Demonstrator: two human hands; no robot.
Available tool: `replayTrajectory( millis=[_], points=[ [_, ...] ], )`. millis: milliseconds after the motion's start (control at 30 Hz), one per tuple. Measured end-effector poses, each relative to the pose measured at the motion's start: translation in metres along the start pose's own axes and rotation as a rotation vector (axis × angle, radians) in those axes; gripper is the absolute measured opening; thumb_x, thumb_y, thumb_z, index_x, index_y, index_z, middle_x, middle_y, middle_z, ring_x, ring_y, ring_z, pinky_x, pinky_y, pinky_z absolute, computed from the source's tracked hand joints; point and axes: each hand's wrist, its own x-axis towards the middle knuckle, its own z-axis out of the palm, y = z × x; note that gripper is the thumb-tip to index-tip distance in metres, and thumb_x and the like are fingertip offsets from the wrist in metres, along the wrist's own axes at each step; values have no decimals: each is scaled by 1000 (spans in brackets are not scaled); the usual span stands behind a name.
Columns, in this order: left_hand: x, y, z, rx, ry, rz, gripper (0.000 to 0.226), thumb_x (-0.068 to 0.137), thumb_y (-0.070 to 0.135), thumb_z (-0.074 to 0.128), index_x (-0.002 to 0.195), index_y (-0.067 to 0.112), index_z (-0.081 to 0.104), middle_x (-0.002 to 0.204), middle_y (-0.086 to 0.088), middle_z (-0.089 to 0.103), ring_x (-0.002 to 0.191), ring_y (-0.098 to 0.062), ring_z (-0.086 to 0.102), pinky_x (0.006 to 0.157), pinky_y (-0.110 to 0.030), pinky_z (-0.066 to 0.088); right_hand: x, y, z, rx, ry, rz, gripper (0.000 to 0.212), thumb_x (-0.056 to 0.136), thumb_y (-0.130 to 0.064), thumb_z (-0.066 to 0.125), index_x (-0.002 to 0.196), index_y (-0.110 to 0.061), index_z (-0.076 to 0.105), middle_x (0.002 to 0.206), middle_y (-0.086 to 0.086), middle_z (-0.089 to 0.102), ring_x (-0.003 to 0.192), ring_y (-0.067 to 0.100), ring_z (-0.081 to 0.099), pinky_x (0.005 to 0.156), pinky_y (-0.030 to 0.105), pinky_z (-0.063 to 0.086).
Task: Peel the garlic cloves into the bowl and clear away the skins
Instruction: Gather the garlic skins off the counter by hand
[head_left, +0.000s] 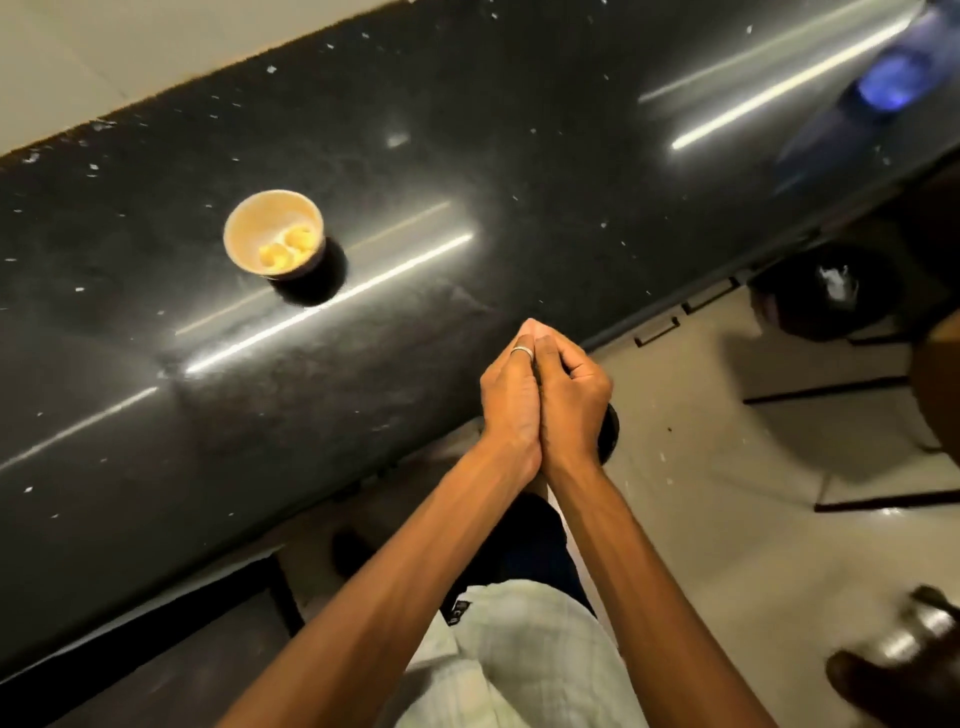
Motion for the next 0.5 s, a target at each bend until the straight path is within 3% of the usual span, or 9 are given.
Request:
replayTrajectory(
  millis=[100,200,367,500],
  points=[
    [2,-26,25,111,-40,1,27,99,29,55,99,10,75,93,-5,72,90,-18,68,97,-45,55,11,9,-32,71,101,8,22,101,-24,61,90,-17,79,85,-4,76,86,14,73,84,42,62],
    [9,-50,49,205,-47,-8,27,102,24,53,119,19,73,110,4,75,102,-9,71,96,-29,56,22,17,-58,157,183,8,18,102,-21,63,98,-22,80,95,-3,78,95,13,75,87,35,60],
    [25,-101,65,371,-7,-89,24,102,21,56,117,21,74,107,6,76,98,-4,71,82,-16,56,36,58,-96,302,293,121,28,99,-11,65,82,-30,78,91,-4,78,84,5,74,75,21,59],
    [57,-147,69,505,28,-304,28,98,31,59,117,15,72,104,-2,75,97,-15,71,90,-29,57,61,116,-109,374,351,316,16,97,-23,68,107,-26,80,105,-5,78,103,13,73,97,39,58]
  ],
)
